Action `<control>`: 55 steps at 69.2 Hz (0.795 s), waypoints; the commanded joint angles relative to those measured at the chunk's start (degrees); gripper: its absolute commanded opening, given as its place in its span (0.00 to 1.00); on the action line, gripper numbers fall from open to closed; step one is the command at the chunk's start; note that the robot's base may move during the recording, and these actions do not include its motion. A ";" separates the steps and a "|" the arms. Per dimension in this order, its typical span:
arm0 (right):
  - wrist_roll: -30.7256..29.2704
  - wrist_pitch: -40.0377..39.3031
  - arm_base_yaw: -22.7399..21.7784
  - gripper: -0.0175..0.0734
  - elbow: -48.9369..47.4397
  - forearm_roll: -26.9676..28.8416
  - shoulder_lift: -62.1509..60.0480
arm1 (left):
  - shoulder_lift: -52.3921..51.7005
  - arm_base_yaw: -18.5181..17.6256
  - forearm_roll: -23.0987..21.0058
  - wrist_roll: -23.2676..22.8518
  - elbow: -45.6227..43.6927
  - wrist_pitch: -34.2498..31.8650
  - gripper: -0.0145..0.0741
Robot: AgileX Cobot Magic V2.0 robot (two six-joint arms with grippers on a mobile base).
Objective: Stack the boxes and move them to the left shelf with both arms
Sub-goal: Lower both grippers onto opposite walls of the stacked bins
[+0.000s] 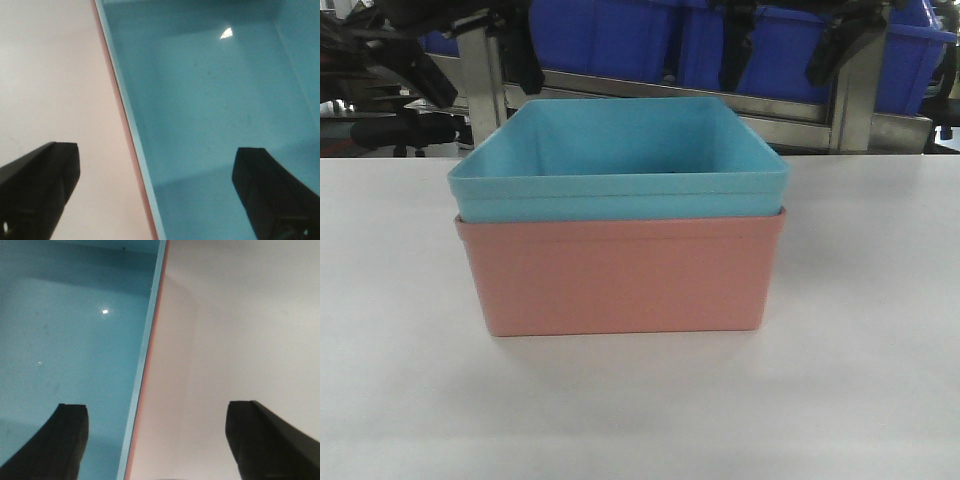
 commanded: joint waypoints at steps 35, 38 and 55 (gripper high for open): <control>-0.72 -5.03 -0.15 0.87 -1.84 0.41 5.80 | 6.59 -0.33 2.05 -5.37 -2.43 0.71 0.74; -0.72 -5.03 -0.15 0.87 -1.84 0.43 6.48 | 6.94 -0.33 1.91 -5.37 -2.43 0.75 0.74; -0.72 -5.60 -0.15 0.68 -1.84 0.77 8.16 | 8.12 -0.33 0.58 -5.37 -2.43 0.89 0.64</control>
